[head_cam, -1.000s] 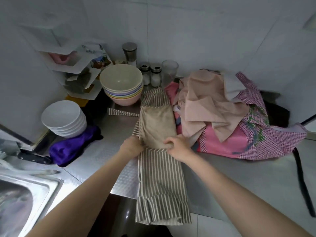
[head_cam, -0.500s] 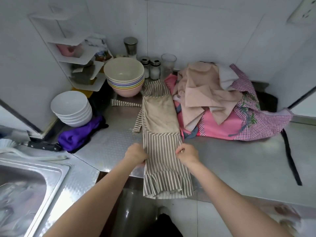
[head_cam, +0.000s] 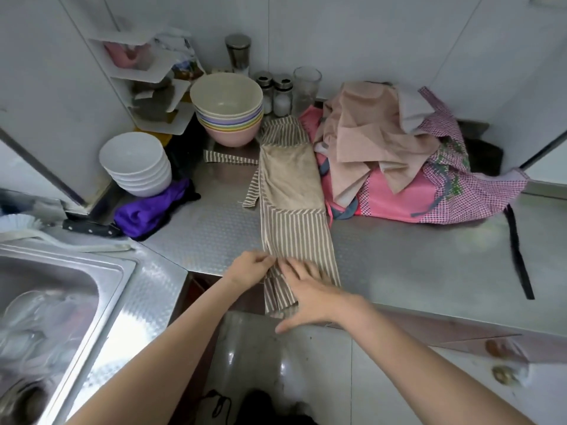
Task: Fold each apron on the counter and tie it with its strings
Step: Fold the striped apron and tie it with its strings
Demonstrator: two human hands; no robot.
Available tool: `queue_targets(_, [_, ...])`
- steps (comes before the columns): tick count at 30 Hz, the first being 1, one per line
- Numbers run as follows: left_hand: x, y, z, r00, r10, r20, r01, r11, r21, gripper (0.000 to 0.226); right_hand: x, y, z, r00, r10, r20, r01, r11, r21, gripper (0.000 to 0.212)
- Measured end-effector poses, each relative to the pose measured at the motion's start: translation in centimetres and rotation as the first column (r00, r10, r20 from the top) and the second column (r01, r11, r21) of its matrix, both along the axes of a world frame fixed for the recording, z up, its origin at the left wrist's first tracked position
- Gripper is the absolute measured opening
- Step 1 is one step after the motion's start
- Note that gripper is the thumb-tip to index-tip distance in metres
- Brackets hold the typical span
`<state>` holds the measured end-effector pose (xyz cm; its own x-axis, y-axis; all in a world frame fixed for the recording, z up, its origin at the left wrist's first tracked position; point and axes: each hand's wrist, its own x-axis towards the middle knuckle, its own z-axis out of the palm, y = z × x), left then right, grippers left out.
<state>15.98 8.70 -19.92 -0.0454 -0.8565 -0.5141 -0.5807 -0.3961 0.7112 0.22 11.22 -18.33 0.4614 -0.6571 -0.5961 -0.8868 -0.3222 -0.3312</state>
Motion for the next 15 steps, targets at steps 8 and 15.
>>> queue_targets(8, [-0.7, 2.4, -0.6, 0.854, 0.456, -0.252, -0.443, 0.890, 0.110, 0.005, -0.7, 0.2, -0.4, 0.831, -0.356, 0.427, 0.433, 0.897, -0.094, 0.044])
queue_targets(15, [-1.8, 4.5, -1.6, 0.875, 0.474, -0.100, -0.467, 0.880, 0.089, 0.033, -2.0, -0.2, 2.1, 0.452, -0.614, 0.647, 0.696, 0.696, 0.175, 0.038])
